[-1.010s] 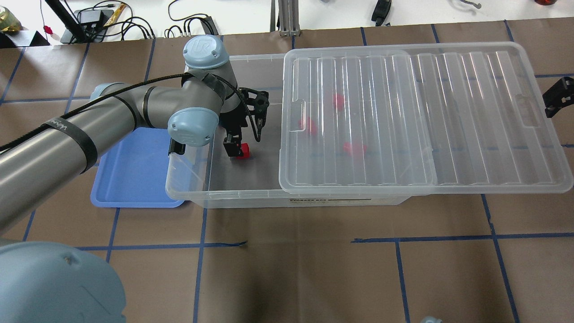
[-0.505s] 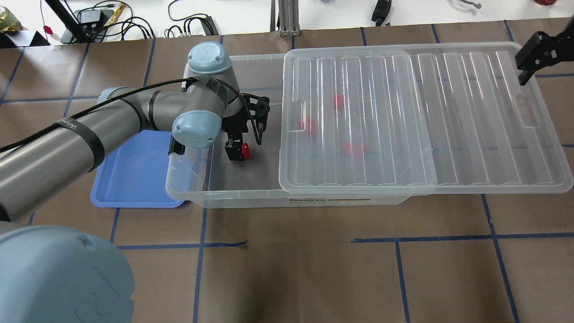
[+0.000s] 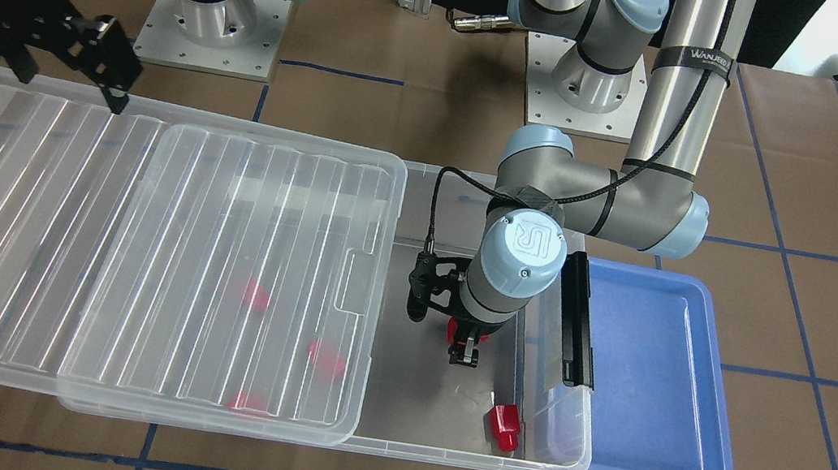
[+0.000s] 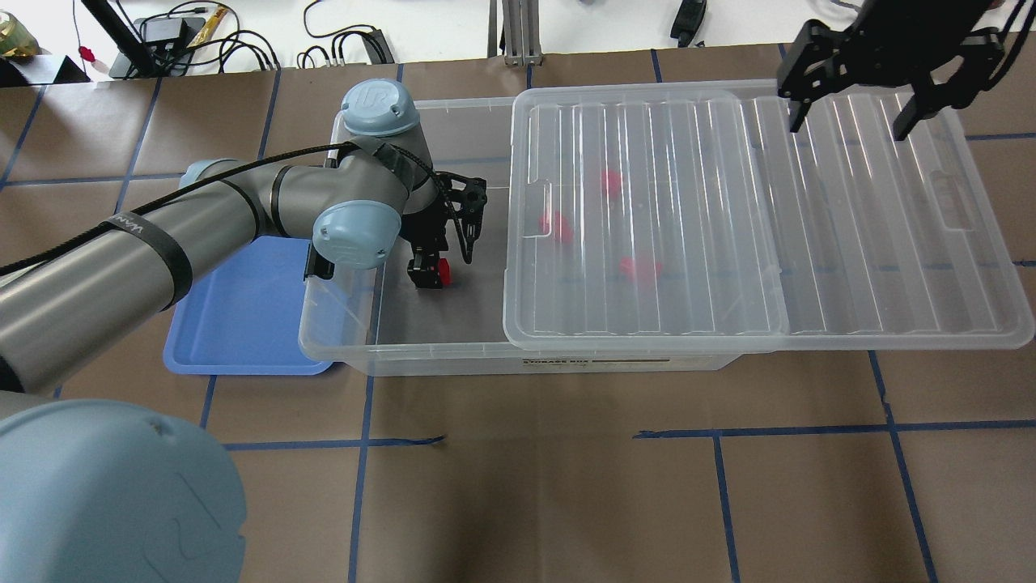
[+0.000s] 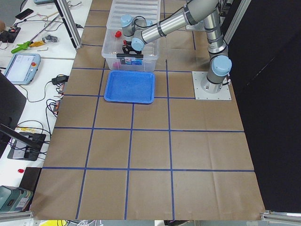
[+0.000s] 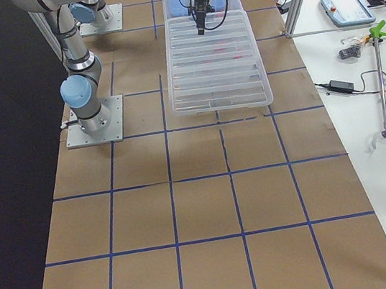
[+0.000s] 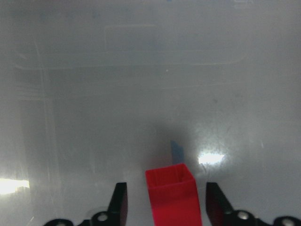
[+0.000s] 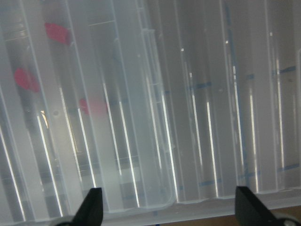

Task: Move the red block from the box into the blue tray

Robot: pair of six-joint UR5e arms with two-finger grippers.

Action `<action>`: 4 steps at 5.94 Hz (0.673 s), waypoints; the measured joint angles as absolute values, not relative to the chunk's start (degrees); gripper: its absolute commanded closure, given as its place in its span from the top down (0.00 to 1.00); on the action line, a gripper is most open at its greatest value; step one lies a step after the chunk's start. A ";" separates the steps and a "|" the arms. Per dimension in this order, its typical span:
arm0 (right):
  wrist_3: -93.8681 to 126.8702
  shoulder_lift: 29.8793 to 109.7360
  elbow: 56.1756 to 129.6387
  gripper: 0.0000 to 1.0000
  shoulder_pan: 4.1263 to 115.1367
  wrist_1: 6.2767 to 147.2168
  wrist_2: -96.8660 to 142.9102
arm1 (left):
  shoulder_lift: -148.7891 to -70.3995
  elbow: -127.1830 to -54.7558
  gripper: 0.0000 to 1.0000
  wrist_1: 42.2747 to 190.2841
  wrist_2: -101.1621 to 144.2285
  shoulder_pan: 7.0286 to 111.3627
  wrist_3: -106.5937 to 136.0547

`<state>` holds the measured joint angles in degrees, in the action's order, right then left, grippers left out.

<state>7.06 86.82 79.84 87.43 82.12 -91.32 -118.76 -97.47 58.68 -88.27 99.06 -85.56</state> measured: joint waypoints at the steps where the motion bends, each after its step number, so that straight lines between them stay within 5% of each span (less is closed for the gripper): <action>1: 8.48 86.66 79.87 1.00 90.64 81.87 -90.97 | -118.51 -97.45 0.10 58.90 -89.01 99.07 -85.44; 4: 6.71 86.14 80.39 1.00 92.00 82.09 -90.79 | -111.79 -95.19 0.10 64.99 -90.19 99.44 -82.89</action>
<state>6.71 86.14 80.39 92.00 82.09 -90.79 -111.79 -95.19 64.99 -90.19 99.44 -82.89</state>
